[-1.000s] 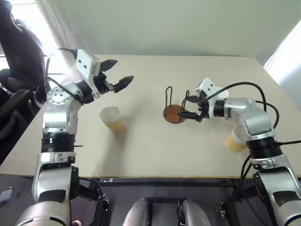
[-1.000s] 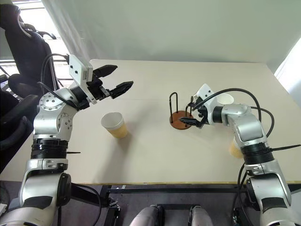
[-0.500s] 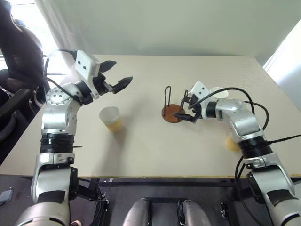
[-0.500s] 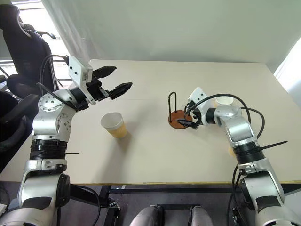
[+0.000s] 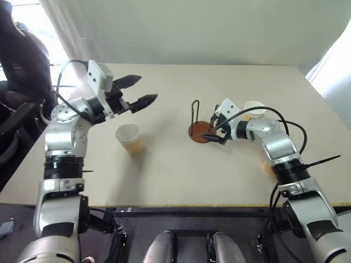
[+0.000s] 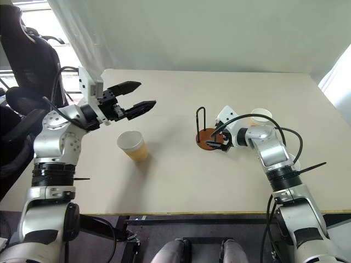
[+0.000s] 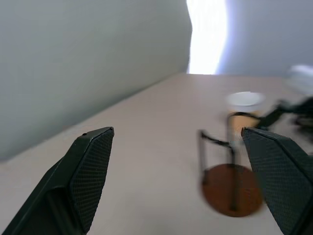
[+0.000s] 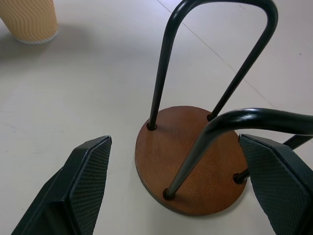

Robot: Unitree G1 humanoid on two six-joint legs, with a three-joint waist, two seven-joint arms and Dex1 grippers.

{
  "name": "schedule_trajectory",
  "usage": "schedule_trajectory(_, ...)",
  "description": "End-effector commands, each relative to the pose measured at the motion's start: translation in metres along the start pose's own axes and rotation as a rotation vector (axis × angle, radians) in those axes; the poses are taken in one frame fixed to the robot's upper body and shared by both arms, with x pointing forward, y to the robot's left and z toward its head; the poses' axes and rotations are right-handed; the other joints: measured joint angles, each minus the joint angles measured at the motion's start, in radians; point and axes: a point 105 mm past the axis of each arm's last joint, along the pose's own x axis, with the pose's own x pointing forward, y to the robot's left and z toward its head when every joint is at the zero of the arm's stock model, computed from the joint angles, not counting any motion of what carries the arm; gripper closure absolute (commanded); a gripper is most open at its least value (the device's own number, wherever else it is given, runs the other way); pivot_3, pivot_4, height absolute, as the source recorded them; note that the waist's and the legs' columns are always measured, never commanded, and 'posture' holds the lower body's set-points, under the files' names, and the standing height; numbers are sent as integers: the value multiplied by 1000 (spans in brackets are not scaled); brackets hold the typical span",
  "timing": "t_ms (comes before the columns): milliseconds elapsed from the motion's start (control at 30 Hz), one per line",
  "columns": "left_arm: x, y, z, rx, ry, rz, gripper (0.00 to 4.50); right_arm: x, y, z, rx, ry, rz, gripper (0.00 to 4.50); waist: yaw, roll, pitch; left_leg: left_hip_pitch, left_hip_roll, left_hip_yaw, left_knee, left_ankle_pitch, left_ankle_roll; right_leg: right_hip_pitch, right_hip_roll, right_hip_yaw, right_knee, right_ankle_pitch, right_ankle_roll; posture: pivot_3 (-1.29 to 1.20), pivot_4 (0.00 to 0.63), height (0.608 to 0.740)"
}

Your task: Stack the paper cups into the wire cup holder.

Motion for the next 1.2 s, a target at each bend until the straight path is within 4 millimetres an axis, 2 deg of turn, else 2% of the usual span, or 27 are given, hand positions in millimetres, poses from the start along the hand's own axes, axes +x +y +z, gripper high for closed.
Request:
schedule_trajectory(33,-16,10,19,-16,-14,-50,0,0,-3,16,-37,-35,-2,239,0,0,0,0,0,0,0,0,0,0,0,0,0,0,0,0,150,740)
schedule_trajectory(200,-31,14,19,-15,96,-178,0,3,-4,22,-11,-54,-14,239,-1,0,0,-1,0,-1,0,0,-1,-1,0,0,0,0,-1,0,150,740)
schedule_trajectory(300,-39,12,25,-72,91,-268,0,5,-7,23,16,-55,-40,239,0,0,0,-1,0,-1,0,-1,-1,-1,0,0,-1,0,-1,0,150,740)
schedule_trajectory(500,-42,17,22,-54,133,-289,0,6,-11,21,38,-40,-65,239,1,0,0,-3,0,-1,-1,-3,0,-2,0,0,-3,-1,-1,0,150,740)
schedule_trajectory(600,-41,16,22,-45,138,-296,0,5,-12,18,42,-24,-65,804,-1,0,0,-5,0,-1,-1,-4,0,-3,0,0,-4,-1,0,0,150,740)
schedule_trajectory(833,-38,10,17,-33,144,-329,0,2,-9,13,57,15,-15,3354,-1,0,0,-7,0,-1,-1,-5,0,-6,0,0,-4,-2,1,0,150,740)
schedule_trajectory(900,-37,9,16,-31,147,-338,0,0,-8,13,63,21,1,3962,-1,0,0,-7,0,-1,-1,-5,0,-6,0,0,-4,-2,1,0,150,740)
schedule_trajectory(933,-37,8,16,-32,146,-340,0,0,-7,13,62,23,5,4435,-1,0,0,-7,0,-1,-1,-5,0,-6,0,0,-4,-2,1,0,150,740)
schedule_trajectory(1200,-26,-16,7,-86,170,-461,0,-7,1,15,29,37,101,4475,-2,0,0,-7,0,-1,0,-4,0,-6,0,0,-2,-2,1,0,150,740)
